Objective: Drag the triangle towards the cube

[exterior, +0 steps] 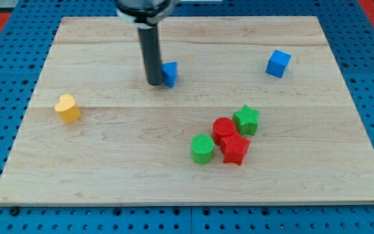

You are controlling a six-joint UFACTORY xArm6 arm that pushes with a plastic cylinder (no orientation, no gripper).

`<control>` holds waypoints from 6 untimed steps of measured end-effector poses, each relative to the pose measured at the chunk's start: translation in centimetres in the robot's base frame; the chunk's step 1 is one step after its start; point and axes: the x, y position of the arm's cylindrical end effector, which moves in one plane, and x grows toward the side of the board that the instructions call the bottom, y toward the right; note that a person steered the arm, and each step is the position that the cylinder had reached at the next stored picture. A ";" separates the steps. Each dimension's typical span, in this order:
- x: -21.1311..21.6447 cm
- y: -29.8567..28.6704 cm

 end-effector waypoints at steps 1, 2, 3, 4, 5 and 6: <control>0.0 5.4; 0.0 1.6; -1.4 -3.0; -1.5 4.1; -2.1 11.4; -3.2 13.3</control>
